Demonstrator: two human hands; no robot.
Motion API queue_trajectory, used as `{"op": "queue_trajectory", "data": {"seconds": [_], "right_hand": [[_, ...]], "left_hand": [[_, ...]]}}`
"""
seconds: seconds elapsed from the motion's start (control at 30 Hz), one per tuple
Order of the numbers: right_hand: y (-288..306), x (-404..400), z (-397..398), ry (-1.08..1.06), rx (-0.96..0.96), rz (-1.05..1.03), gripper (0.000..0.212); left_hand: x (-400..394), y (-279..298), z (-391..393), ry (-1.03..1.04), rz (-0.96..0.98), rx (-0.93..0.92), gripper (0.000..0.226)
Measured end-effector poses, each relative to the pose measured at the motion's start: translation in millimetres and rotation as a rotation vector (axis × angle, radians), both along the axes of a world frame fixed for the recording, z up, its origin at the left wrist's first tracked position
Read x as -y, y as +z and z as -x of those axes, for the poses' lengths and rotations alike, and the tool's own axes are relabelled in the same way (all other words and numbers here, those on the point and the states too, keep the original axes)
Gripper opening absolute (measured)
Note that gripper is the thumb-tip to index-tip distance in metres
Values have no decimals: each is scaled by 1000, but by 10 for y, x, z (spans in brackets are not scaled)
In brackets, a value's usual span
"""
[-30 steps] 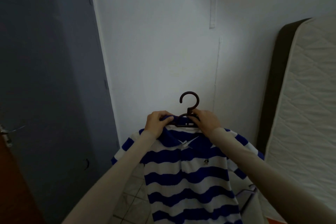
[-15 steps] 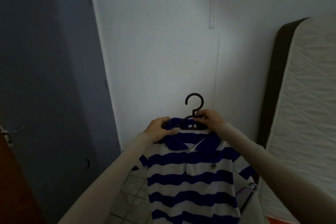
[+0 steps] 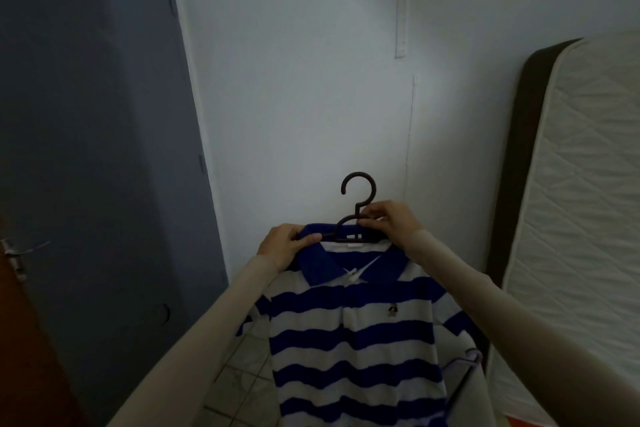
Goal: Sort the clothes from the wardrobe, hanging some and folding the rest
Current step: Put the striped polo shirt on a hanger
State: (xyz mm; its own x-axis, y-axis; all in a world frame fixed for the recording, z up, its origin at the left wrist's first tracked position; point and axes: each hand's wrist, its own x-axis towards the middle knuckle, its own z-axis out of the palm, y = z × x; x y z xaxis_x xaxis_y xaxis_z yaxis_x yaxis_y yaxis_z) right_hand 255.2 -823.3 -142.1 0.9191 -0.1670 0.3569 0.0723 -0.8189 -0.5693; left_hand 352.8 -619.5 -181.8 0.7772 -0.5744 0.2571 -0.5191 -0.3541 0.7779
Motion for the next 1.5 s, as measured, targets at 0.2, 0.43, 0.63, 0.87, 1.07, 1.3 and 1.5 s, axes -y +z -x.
{"op": "queue_trajectory", "data": {"seconds": [0.2, 0.43, 0.63, 0.87, 1.07, 1.3, 1.5], "right_hand": [[5, -17, 21, -9, 110, 18, 24], [154, -79, 109, -4, 281, -99, 19], [114, -269, 191, 104, 265, -103, 21], [16, -811, 197, 275, 245, -66, 25], [99, -1477, 259, 437, 286, -65, 23], [188, -2550, 537, 596, 432, -64, 18], [186, -3764, 943, 705, 543, -28, 16]], "left_hand": [[24, 69, 157, 54, -58, 73, 22], [136, 254, 424, 243, -73, 283, 31], [113, 217, 687, 319, 38, 398, 14], [-385, 139, 983, 472, 49, 391, 14], [-1024, 223, 1280, 633, 65, 418, 9], [-2052, 321, 1816, 859, -32, 556, 10], [-3167, 390, 2539, 1099, -64, 655, 14]]}}
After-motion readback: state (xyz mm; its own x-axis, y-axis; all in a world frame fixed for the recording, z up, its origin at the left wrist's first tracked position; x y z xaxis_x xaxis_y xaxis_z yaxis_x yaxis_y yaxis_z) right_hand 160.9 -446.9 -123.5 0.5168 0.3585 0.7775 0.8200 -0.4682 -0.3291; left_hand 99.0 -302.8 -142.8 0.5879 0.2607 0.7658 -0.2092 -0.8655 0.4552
